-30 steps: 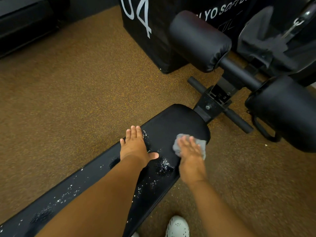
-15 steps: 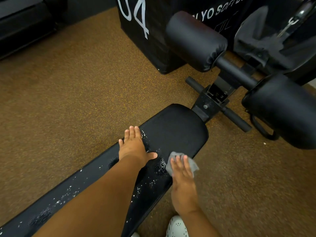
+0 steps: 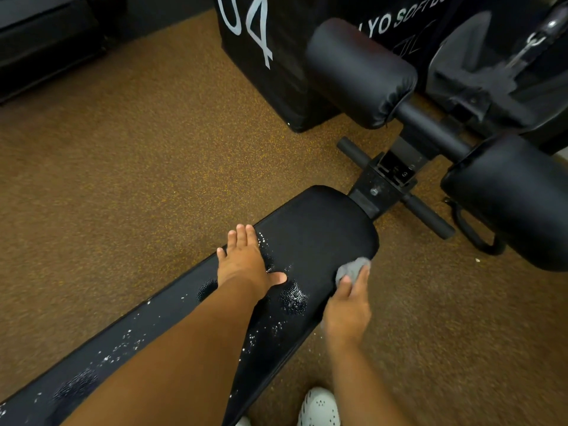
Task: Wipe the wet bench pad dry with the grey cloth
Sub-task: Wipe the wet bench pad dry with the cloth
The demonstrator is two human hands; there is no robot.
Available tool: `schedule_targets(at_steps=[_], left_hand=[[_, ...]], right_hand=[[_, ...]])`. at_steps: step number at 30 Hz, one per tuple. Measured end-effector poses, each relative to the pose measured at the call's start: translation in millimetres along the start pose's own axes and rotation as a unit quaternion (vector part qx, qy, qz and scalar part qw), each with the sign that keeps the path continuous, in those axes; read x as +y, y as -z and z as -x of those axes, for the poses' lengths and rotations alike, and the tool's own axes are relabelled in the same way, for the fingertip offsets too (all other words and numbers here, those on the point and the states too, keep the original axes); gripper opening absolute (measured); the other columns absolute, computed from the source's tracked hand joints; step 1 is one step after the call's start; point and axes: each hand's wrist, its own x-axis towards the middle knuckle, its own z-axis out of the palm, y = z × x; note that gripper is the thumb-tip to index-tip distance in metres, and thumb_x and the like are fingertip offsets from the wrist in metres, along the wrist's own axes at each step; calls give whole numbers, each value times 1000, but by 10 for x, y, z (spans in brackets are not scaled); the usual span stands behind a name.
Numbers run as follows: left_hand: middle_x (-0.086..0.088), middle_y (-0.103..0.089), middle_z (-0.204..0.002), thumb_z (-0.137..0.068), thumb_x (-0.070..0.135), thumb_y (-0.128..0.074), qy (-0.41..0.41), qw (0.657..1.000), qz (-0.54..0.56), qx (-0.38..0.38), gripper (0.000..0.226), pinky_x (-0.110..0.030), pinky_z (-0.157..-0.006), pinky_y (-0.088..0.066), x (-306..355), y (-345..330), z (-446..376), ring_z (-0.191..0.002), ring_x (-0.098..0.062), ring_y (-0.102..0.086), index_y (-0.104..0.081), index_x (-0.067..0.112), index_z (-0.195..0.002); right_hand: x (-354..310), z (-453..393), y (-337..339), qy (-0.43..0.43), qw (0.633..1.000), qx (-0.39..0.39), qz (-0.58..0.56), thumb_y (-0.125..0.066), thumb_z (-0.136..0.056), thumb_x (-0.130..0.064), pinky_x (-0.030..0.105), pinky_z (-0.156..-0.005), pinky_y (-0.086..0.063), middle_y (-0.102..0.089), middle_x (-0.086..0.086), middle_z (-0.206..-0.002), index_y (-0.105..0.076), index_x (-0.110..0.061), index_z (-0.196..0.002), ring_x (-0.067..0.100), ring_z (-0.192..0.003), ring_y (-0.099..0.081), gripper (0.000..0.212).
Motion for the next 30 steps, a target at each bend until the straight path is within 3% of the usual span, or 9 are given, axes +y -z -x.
schedule_targets(at_steps=[3,8,11,14,17,20,24,27,30], left_hand=[[-5,17,-158,-71,63,-68,0,1000,-1,-3,125,-46,-117,-3,0,7,6,-145,-23,14,16,12,-149],[-5,18,-158,-72,62,-67,0,1000,-4,-7,124,-46,-117,-3,16,23,12,-145,-23,14,16,11,-148],[-5,18,-157,-73,61,-67,1,1000,-4,-7,123,-46,-117,-2,26,29,17,-145,-23,15,17,11,-148],[-6,19,-157,-73,61,-66,3,1000,-9,-10,123,-46,-117,-2,30,28,20,-145,-24,15,18,11,-148],[-6,19,-157,-73,60,-67,4,1000,-11,-16,123,-47,-118,-3,36,34,7,-145,-24,15,18,11,-148],[-6,19,-157,-74,60,-67,9,1000,-14,-18,123,-47,-118,-3,41,30,-3,-145,-25,15,18,10,-148],[-7,19,-157,-75,59,-66,15,1000,-19,-17,122,-47,-118,-2,53,17,-12,-145,-26,15,19,10,-147],[-7,18,-157,-75,57,-68,22,1000,-14,-12,122,-47,-117,-2,70,13,-27,-145,-25,15,18,10,-148],[-6,19,-157,-75,56,-68,23,1000,-7,-14,122,-47,-117,-1,67,16,-33,-145,-24,16,18,10,-147]], right_hand=[[106,250,-19,-18,999,-10,-50,-36,-101,-29,31,-105,-30,-45,12,-143,-25,-28,-148,29,-127,-44,48],[-132,-489,54,-38,995,31,-88,-38,-101,-29,29,-104,-29,-45,7,-142,-32,-29,-146,26,-128,-43,45],[-403,-954,141,25,999,-4,20,-38,-100,-27,33,-108,-29,-45,9,-143,-36,-27,-143,28,-130,-42,43],[-695,-1212,118,88,982,-50,161,-36,-100,-30,41,-107,-33,-51,13,-137,-40,-27,-140,33,-125,-46,40],[-960,-1299,0,141,967,-90,193,-33,-102,-27,38,-100,-34,-53,13,-131,-47,-24,-134,32,-121,-47,35],[-1134,-1330,-191,211,935,-110,262,-30,-102,-23,36,-100,-33,-51,14,-134,-43,-16,-135,32,-124,-45,36],[-1349,-1275,-530,301,884,-122,336,-34,-100,-23,38,-95,-35,-59,12,-121,-56,-17,-119,31,-114,-51,29],[-1470,-979,-775,407,788,-186,422,-36,-98,-22,40,-88,-23,-64,7,-107,-60,-20,-101,28,-107,-54,25],[-1395,-852,-881,466,736,-279,405,-35,-99,-24,40,-104,-22,-62,8,-113,-55,-20,-103,29,-113,-50,21]])
